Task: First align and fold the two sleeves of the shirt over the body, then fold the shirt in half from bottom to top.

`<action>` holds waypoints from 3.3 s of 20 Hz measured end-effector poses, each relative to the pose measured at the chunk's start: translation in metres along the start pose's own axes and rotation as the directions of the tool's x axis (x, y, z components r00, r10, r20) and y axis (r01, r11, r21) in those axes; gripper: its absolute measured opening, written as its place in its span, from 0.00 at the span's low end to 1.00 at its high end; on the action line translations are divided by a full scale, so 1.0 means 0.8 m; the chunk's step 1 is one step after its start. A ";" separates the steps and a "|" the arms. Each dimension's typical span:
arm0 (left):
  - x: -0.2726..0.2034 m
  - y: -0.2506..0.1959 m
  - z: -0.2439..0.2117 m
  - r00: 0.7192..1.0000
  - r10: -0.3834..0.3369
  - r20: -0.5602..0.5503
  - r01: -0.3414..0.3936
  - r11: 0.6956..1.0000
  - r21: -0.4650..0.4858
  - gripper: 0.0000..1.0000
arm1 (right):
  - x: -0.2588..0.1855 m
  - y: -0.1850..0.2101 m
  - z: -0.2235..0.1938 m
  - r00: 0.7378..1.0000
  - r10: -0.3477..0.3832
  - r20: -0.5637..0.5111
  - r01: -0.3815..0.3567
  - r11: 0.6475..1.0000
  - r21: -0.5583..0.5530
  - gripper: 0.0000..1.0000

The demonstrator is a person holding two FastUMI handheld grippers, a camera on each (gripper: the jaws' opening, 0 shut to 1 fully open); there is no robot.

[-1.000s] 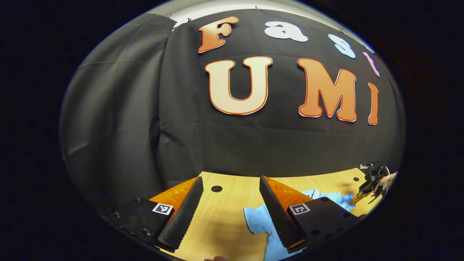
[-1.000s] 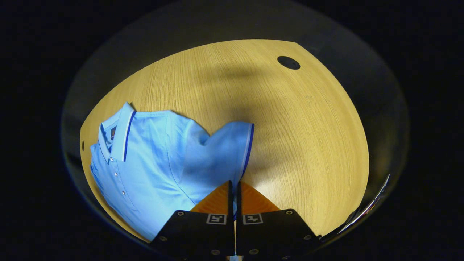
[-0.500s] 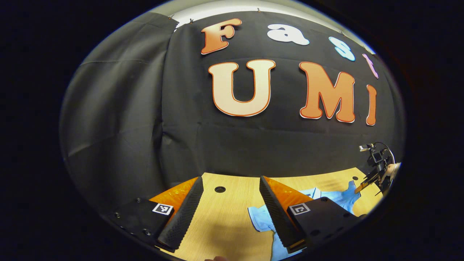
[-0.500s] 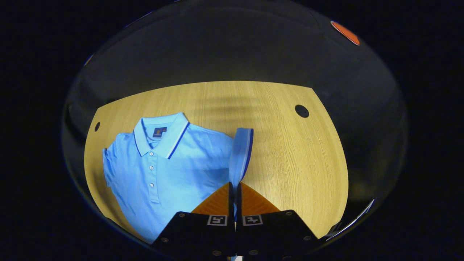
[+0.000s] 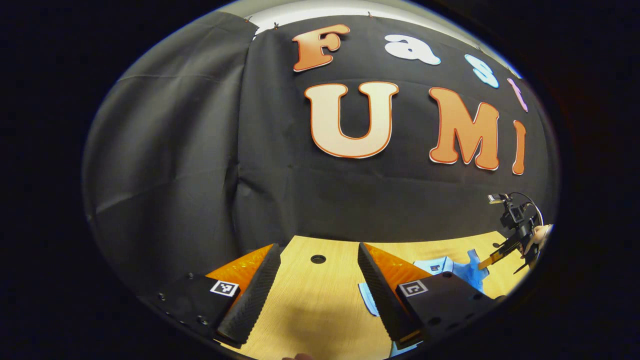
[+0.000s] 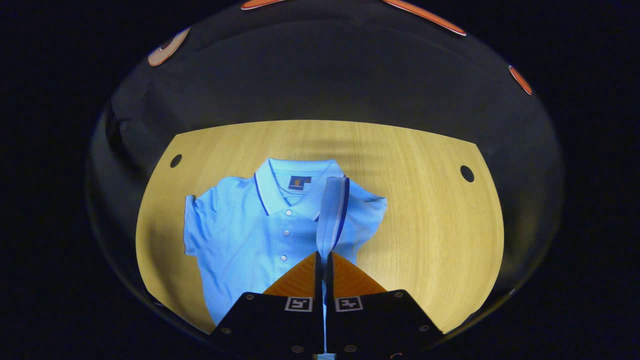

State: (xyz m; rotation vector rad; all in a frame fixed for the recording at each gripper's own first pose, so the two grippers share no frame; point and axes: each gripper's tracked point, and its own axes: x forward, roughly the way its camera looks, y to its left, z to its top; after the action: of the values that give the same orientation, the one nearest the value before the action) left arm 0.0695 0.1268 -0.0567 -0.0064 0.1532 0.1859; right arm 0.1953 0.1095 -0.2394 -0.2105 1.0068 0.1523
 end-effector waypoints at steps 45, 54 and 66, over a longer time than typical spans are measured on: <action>0.202 -0.169 -0.349 0.444 -0.021 -0.896 0.036 0.999 -0.005 0.59 | -0.132 -0.087 -0.018 0.952 0.142 0.272 -0.209 0.949 0.236 0.98; 0.196 -0.199 -0.280 0.561 -0.015 -0.828 0.108 0.993 0.055 0.08 | -0.136 -0.106 -0.025 0.948 0.112 0.299 -0.190 0.950 0.248 0.98; 0.125 -0.427 -0.230 0.543 -0.214 -0.812 0.380 0.925 0.011 0.09 | -0.159 -0.152 -0.056 0.946 0.063 0.318 -0.162 0.941 0.298 0.98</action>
State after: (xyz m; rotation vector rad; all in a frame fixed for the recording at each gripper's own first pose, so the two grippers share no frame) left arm 0.2015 -0.1947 -0.2567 0.0746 1.0927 -0.2032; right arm 0.1185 -0.0231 -0.1414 0.1673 0.7217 0.1197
